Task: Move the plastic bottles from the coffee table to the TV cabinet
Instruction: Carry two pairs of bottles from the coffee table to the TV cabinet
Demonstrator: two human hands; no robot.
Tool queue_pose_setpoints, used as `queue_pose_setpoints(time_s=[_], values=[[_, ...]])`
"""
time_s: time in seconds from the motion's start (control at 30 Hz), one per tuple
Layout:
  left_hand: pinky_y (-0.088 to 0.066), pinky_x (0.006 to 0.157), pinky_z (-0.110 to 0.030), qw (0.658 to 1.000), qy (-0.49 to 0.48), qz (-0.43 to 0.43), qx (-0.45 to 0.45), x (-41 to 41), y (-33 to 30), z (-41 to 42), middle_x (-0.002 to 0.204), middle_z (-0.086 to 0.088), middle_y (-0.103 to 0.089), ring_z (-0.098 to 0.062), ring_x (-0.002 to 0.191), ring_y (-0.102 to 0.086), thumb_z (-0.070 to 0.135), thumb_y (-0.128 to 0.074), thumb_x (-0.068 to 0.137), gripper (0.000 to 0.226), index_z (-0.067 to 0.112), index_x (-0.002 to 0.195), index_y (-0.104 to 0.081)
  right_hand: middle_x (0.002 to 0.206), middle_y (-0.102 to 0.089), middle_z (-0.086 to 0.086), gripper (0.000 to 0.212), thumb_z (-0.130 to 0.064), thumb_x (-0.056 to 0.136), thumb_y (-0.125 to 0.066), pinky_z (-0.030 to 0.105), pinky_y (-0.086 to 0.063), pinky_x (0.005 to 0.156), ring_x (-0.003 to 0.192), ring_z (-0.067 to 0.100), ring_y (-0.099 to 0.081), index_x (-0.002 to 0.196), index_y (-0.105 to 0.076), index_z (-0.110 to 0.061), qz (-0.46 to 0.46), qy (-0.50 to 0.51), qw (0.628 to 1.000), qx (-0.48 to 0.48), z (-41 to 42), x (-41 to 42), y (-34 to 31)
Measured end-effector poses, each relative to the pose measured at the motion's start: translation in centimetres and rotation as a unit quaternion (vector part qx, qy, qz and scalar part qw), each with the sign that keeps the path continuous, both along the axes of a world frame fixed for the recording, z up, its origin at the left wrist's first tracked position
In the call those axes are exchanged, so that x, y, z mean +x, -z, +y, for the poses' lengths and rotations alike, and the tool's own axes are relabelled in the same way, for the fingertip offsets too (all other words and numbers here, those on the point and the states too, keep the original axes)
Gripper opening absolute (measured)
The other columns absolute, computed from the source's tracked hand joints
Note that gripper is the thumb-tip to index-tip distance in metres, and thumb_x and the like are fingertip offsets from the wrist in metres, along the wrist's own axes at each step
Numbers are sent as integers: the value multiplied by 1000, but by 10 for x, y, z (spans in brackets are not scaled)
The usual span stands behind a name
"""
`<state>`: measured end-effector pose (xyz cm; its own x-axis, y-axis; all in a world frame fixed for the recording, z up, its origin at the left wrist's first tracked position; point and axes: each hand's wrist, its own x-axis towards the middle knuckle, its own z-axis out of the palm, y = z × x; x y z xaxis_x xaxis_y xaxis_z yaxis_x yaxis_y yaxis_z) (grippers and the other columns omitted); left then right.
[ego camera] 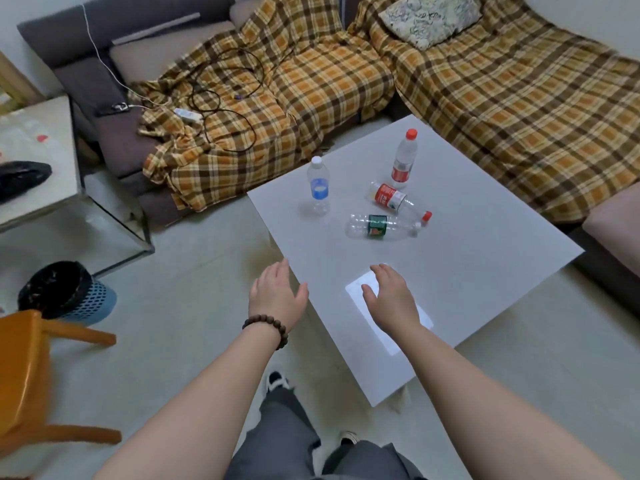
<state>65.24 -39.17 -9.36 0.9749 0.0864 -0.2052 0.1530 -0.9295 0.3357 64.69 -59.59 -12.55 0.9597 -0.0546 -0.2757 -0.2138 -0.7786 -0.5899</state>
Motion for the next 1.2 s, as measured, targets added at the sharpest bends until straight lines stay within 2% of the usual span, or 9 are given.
queue_pose_setpoints(time_s=[0.27, 0.5, 0.63, 0.83, 0.93, 1.07, 1.2], values=[[-20, 117, -36, 997, 75, 32, -9, 144, 29, 9, 154, -5, -31, -20, 143, -26, 41, -41, 95, 64, 11, 148, -24, 154, -33, 4, 50, -27, 97, -45, 34, -24, 116, 144, 20, -25, 144, -36, -13, 13, 107, 994, -3, 1, 102, 25], [-22, 114, -34, 983, 165, 73, -8, 293, 52, 28, 151, -5, -35, -19, 140, -30, 41, -42, 94, 64, 10, 147, -24, 151, -37, 3, 49, -23, 95, -47, 35, -31, 111, 140, 21, -31, 142, -40, -12, 50, 215, 975, -7, 35, 204, 44], [-24, 115, -36, 979, 170, 107, -34, 355, 61, 36, 153, -6, -31, -21, 141, -29, 42, -48, 92, 72, 10, 149, -19, 151, -38, 4, 49, -21, 94, -48, 35, -31, 111, 140, 22, -32, 141, -40, -11, 77, 254, 964, -10, 50, 242, 44], [-28, 115, -40, 967, 131, 153, -156, 397, 80, 30, 156, 3, -23, -17, 143, -26, 51, -69, 76, 97, 20, 150, -14, 148, -41, 5, 48, -20, 93, -50, 34, -32, 108, 137, 23, -35, 139, -43, -11, 89, 298, 950, -19, 52, 271, 50], [-29, 114, -37, 953, 109, 179, -217, 404, 97, 22, 156, 5, -21, -16, 142, -27, 46, -77, 70, 105, 25, 150, -12, 150, -38, 4, 49, -19, 93, -49, 34, -31, 109, 139, 22, -33, 141, -41, -12, 102, 321, 942, -11, 47, 277, 60], [-28, 109, -30, 949, 94, 176, -245, 412, 120, 9, 154, 7, -26, -15, 140, -31, 37, -80, 71, 101, 27, 149, -17, 151, -37, 4, 49, -19, 93, -48, 35, -32, 109, 139, 22, -33, 141, -41, -14, 119, 348, 930, 5, 39, 282, 78], [-27, 104, -23, 952, 88, 157, -247, 427, 131, -4, 148, 4, -37, -16, 136, -37, 31, -77, 75, 84, 24, 145, -30, 148, -40, 6, 46, -18, 93, -48, 35, -33, 107, 136, 24, -37, 138, -43, -12, 132, 385, 913, 31, 28, 291, 95]])
